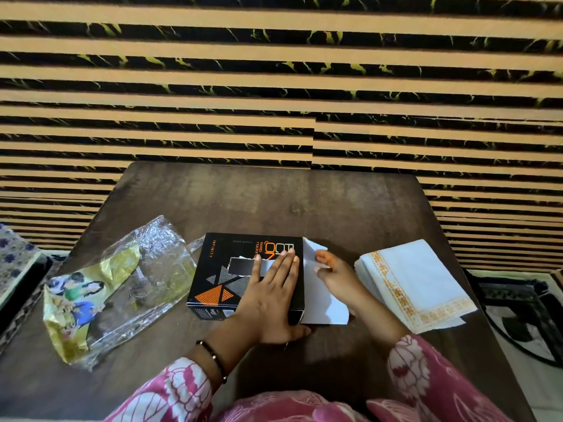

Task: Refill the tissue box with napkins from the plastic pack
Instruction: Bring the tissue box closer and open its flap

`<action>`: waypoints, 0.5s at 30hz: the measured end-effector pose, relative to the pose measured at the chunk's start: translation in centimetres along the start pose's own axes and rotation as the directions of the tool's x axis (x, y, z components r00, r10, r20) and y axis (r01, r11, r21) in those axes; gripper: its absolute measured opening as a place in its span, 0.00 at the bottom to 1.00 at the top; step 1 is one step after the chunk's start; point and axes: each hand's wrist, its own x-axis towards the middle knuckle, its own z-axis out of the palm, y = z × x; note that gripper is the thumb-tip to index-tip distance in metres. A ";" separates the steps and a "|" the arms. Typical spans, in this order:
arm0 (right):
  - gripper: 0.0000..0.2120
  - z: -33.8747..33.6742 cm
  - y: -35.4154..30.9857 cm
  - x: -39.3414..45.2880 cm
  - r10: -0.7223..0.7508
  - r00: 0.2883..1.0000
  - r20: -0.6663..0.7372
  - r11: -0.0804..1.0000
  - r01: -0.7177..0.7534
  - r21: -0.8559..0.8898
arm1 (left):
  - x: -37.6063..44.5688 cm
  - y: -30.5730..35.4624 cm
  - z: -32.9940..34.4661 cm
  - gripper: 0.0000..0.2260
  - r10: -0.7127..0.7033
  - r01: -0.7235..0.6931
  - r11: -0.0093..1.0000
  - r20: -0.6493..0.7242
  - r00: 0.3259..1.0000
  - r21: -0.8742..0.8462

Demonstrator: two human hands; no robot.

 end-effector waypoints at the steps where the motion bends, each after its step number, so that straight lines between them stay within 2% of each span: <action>1: 0.20 0.0 -0.4 0.5 0.007 1.000 -0.008 0.999 -0.006 0.042 | 0.1 0.0 0.0 0.53 0.001 -0.001 1.000 0.003 1.000 -0.005; 6: 0.18 0.9 -2.3 2.5 0.047 0.999 0.010 0.968 -0.048 0.247 | 0.2 0.0 0.0 0.53 0.005 -0.005 1.000 0.008 1.000 -0.017; 8: 0.20 1.2 -3.2 2.7 0.064 0.996 0.058 0.943 -0.079 0.322 | 0.1 0.0 0.0 0.53 0.004 -0.004 1.000 0.006 1.000 -0.016; 15: 0.29 1.7 -4.1 3.4 0.081 0.992 0.095 0.947 -0.106 0.303 | 0.3 0.0 0.1 0.53 -0.017 0.016 1.000 -0.014 1.000 -0.019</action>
